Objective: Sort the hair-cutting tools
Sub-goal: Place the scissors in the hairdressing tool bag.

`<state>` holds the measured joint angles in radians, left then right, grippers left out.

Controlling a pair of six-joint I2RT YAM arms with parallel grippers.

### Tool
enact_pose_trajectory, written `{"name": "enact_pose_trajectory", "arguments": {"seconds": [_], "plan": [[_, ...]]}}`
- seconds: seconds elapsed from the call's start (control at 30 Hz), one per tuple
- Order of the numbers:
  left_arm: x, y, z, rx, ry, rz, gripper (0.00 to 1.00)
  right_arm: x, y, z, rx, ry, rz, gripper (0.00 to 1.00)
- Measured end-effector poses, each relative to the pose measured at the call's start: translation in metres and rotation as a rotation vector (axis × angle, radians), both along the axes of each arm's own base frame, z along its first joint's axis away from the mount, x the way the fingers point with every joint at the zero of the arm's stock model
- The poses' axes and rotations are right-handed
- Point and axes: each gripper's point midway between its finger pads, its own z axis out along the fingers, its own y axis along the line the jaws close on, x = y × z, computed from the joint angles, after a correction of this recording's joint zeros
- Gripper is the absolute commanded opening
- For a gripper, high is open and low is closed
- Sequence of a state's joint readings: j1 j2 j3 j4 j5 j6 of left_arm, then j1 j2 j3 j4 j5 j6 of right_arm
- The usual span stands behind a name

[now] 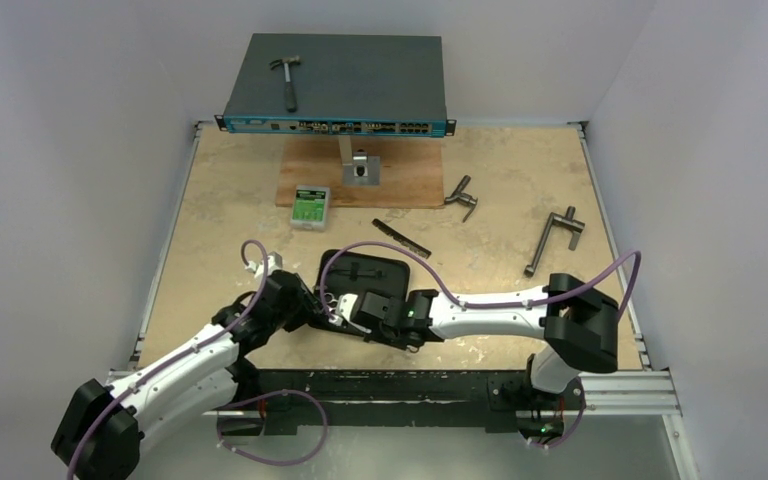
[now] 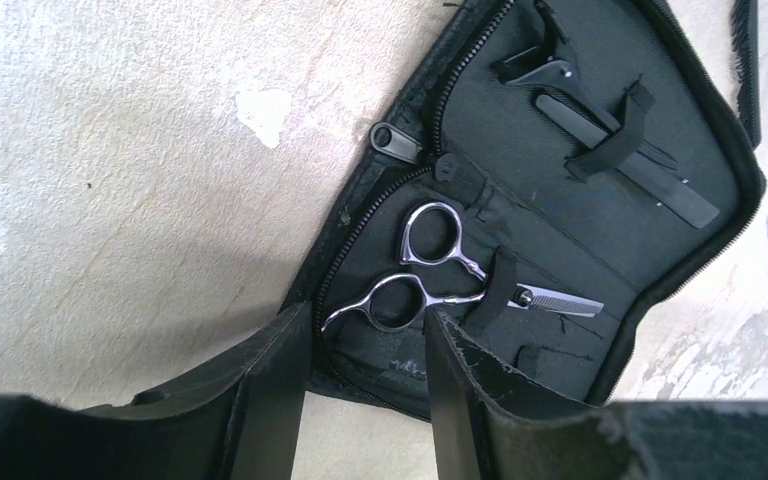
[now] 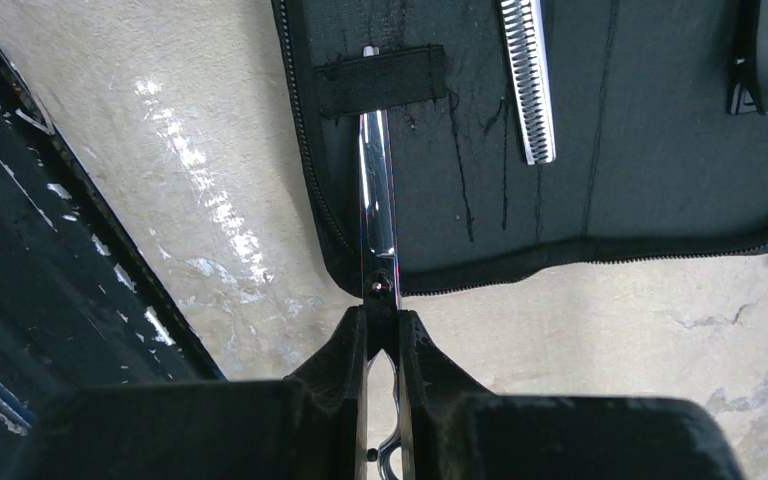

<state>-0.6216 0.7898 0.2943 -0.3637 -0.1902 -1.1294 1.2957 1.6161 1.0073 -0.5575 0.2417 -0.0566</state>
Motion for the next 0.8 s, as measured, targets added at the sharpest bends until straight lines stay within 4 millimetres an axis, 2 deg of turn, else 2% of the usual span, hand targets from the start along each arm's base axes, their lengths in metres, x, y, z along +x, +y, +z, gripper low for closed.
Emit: {"name": "enact_pose_trajectory", "arguments": {"seconds": [0.2, 0.43, 0.8], "plan": [[0.002, -0.001, -0.006, 0.015, 0.015, -0.01, 0.43, -0.001, 0.003, -0.005, 0.013, 0.009, 0.007, 0.0], [0.003, -0.002, -0.006, 0.014, 0.012, -0.01, 0.42, -0.005, 0.003, -0.025, -0.023, 0.047, -0.005, 0.0], [0.002, -0.001, -0.01, 0.013, 0.011, -0.009, 0.37, -0.002, 0.004, -0.026, 0.022, 0.169, -0.044, 0.0]]}}
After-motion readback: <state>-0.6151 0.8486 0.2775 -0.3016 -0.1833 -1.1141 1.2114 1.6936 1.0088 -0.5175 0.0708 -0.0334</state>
